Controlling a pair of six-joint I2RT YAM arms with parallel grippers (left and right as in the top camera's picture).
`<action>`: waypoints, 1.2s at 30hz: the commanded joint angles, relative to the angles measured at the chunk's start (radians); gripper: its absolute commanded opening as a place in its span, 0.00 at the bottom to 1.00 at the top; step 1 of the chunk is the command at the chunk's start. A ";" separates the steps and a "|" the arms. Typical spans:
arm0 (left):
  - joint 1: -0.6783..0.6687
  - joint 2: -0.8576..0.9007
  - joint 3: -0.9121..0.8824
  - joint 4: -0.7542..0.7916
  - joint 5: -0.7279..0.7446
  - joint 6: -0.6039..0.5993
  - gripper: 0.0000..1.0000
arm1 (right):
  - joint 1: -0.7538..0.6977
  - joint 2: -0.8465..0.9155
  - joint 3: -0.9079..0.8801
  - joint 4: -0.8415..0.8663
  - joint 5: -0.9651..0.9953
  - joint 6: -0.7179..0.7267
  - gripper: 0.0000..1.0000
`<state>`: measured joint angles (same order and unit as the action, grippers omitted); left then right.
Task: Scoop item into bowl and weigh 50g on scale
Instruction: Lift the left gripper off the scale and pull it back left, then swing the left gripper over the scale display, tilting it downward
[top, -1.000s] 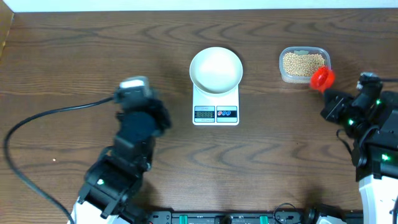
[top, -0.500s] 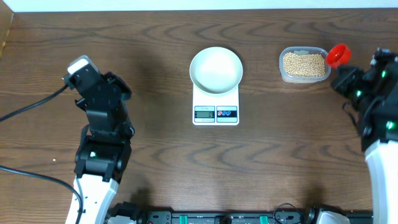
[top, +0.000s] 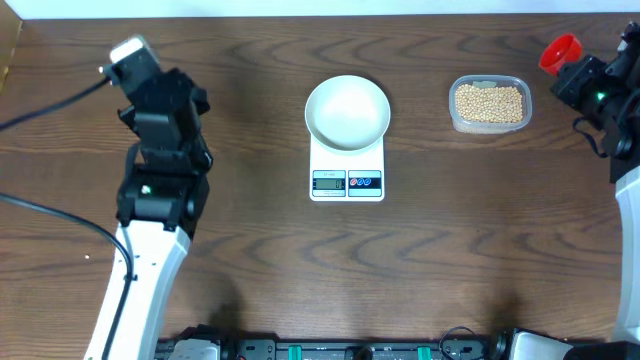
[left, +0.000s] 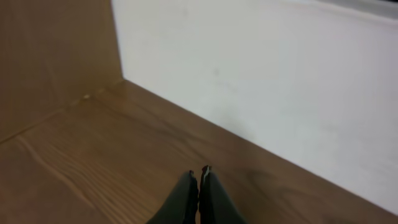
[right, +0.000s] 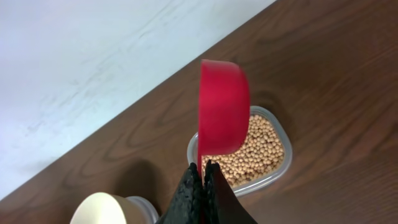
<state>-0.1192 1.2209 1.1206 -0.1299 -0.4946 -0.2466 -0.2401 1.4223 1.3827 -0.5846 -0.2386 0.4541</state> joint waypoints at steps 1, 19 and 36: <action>0.016 0.041 0.084 -0.050 0.094 0.034 0.07 | -0.003 0.004 0.051 -0.023 0.025 -0.054 0.01; 0.037 0.066 0.163 -0.422 0.465 0.082 0.23 | -0.003 0.004 0.148 -0.308 0.084 -0.385 0.01; 0.037 0.066 0.160 -0.614 0.465 0.081 0.88 | 0.026 0.004 0.148 -0.395 0.079 -0.452 0.01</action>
<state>-0.0868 1.2858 1.2621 -0.7357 -0.0315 -0.1753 -0.2199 1.4231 1.5066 -0.9733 -0.1604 0.0296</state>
